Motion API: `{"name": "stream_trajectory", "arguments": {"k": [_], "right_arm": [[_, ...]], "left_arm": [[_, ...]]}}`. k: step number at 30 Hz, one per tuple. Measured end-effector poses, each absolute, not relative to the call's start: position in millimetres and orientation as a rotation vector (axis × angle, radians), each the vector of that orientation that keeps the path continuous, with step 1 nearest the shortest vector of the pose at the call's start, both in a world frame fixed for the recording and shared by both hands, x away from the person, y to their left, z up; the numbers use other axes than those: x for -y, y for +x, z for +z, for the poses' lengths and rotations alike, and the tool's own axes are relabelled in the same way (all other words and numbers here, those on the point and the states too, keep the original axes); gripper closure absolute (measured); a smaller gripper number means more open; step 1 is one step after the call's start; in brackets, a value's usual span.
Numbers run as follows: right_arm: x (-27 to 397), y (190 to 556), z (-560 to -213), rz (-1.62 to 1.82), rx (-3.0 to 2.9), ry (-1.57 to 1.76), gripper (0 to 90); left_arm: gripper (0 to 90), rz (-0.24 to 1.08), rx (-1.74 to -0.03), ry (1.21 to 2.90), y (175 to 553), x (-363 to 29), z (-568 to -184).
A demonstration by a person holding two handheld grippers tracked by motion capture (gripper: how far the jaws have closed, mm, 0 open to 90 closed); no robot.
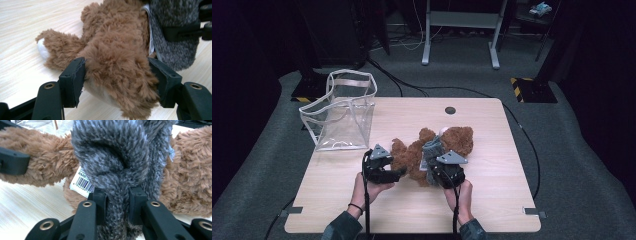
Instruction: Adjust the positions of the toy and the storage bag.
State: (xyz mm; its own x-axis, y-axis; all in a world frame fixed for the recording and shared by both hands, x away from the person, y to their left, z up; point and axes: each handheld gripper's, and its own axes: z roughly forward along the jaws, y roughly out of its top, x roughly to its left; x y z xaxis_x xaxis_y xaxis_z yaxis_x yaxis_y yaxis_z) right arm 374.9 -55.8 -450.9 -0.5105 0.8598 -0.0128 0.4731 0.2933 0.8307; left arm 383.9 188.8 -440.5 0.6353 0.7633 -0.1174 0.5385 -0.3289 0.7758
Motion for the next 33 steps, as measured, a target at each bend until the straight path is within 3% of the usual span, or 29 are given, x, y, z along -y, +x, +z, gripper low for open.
{"name": "stream_trajectory", "arguments": {"k": [4, 8, 12, 16, 26, 33], "right_arm": [[58, 375, -449, 1.112, -2.100, 1.198, 72.5], [54, 367, -436, 1.180, -2.083, 1.142, 72.6], [29, 364, -426, 1.267, -2.187, 1.048, 72.5], [9, 379, -442, 1.159, -2.263, 1.057, 72.6], [48, 379, -441, 1.143, -2.154, 1.188, 72.7], [16, 388, -445, 1.102, -2.215, 1.121, 72.9]], "left_arm": [[57.4, 0.352, -1.010, 2.028, 390, -190, -441], [64.1, 0.347, -1.022, 2.006, 397, -195, -441], [64.4, 0.332, -1.034, 1.980, 408, -198, -436], [64.5, 0.338, -1.049, 1.968, 415, -199, -431], [62.9, 0.330, -1.039, 1.988, 424, -200, -428], [51.5, 0.348, -1.045, 2.012, 419, -201, -422]]}}
